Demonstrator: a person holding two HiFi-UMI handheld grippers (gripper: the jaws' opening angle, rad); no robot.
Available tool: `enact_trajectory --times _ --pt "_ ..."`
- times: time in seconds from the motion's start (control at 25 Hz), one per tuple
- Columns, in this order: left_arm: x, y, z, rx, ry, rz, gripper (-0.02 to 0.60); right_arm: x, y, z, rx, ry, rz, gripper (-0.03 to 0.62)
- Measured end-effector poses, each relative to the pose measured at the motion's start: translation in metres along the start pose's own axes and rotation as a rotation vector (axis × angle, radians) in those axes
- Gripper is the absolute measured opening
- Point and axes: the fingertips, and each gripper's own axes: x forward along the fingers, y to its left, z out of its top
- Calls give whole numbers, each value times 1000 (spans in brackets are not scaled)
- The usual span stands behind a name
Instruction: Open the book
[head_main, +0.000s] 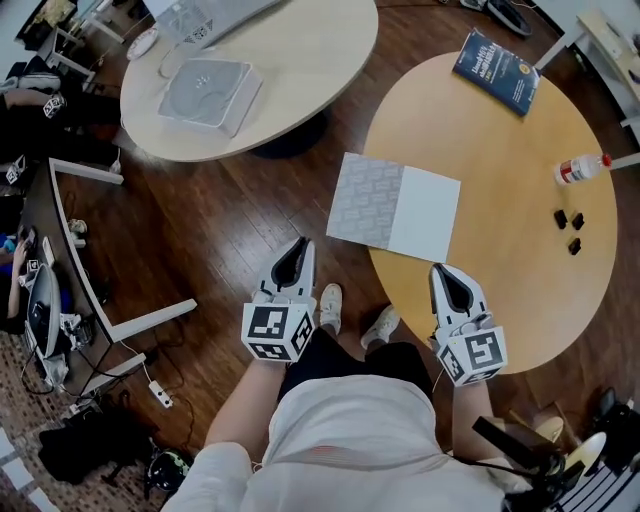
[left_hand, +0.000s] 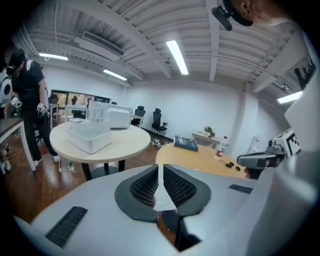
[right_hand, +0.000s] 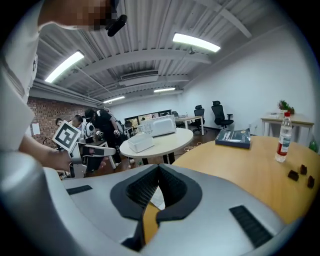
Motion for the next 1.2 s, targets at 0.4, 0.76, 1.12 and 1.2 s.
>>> enact_trajectory --times 0.4,0.76,1.12,1.2 --pt "-37 -80 66 83 -104 -138 11 -55 -7 73 -32 -149 -89 3" --pt "-61 -144 109 162 -171 -283 11 -100 -3 113 -49 -248 -138 3" --pt "-67 -162 113 159 -163 -335 11 -123 -4 124 -67 -294 -163 3" --pt "-68 -167 116 164 -169 -340 11 -128 -7 127 -68 -294 -172 3"
